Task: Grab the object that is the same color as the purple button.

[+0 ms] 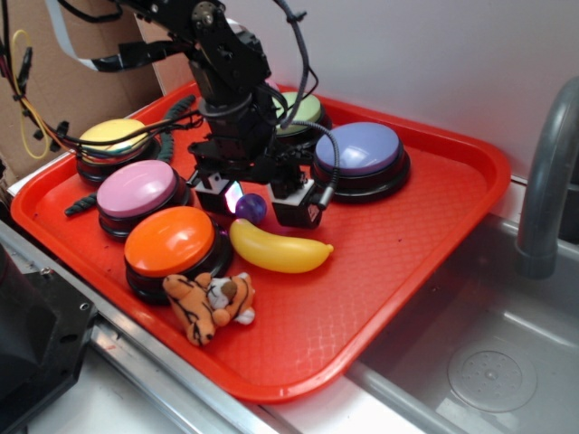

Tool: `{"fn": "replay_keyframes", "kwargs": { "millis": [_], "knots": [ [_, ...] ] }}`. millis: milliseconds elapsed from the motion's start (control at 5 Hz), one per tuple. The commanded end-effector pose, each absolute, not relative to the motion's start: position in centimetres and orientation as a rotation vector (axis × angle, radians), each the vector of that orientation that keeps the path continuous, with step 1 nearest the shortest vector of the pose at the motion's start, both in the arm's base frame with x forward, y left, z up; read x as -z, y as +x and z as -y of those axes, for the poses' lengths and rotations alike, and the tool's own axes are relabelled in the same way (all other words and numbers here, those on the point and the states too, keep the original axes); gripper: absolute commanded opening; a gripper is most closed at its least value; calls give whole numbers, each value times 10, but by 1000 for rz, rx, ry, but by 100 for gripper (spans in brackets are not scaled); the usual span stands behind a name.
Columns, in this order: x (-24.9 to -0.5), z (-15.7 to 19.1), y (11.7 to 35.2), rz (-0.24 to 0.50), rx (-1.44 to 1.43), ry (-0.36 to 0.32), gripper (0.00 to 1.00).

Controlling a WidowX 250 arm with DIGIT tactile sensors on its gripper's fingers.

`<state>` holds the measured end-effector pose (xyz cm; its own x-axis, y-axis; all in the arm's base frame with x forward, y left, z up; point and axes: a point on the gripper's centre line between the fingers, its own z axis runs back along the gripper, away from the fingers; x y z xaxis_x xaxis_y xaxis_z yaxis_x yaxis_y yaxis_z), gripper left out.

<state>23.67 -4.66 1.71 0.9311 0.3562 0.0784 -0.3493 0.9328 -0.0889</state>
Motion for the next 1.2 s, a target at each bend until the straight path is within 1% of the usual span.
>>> {"fn": "replay_keyframes", "kwargs": {
  "millis": [0, 200, 400, 600, 800, 1000],
  "knots": [
    [-18, 46, 238, 117, -378, -75, 0],
    [-27, 38, 234, 103, -284, -133, 0],
    [-69, 25, 225, 102, -293, -44, 0],
    [-113, 28, 229, 99, -308, 24, 0],
    [-158, 34, 241, 98, -323, 28, 0],
    [-183, 40, 251, 119, -304, 29, 0]
  ]
}}
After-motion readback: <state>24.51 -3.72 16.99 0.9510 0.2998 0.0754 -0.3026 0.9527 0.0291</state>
